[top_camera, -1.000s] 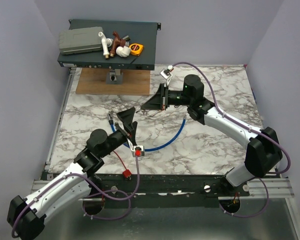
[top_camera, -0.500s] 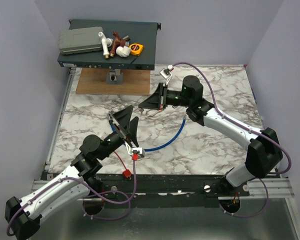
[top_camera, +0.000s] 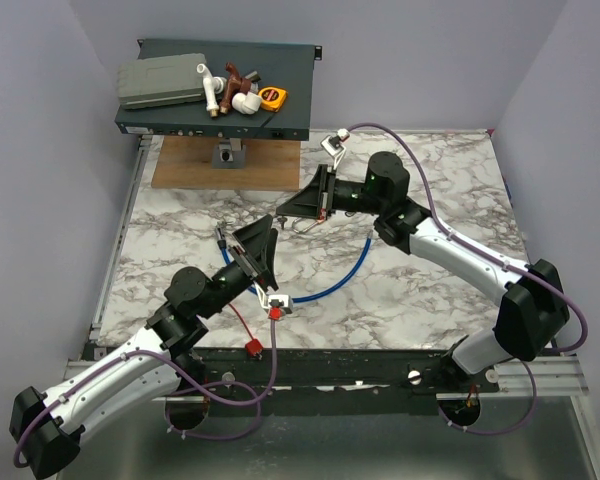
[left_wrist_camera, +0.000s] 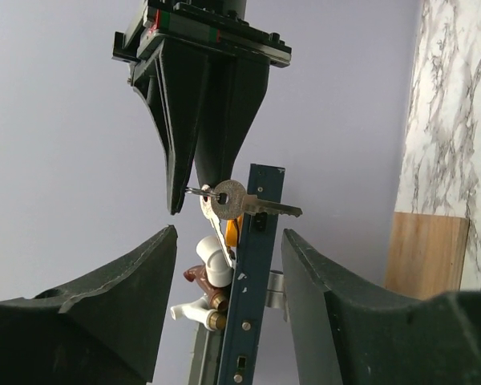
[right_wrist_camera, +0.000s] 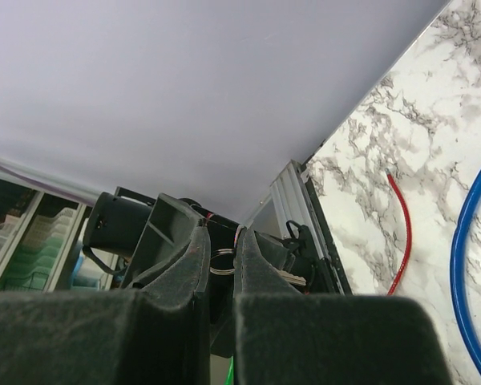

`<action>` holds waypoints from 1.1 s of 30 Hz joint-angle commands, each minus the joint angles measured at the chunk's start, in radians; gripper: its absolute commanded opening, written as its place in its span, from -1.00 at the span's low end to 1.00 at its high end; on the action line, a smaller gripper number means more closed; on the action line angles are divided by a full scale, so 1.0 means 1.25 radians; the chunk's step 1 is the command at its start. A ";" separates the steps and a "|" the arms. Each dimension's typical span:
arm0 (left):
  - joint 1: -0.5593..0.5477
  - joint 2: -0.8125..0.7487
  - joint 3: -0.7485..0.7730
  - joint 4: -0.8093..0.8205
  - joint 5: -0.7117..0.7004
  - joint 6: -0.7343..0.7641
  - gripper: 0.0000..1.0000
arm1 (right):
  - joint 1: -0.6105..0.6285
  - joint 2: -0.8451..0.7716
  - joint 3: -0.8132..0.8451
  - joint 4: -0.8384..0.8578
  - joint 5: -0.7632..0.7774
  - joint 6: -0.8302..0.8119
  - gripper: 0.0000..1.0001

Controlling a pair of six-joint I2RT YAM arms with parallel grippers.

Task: Unlock with the key
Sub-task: Pick up the key from the center of the board.

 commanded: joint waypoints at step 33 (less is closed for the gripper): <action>0.026 0.013 0.026 0.065 0.014 0.039 -1.00 | 0.024 -0.034 -0.013 0.021 -0.022 -0.021 -0.99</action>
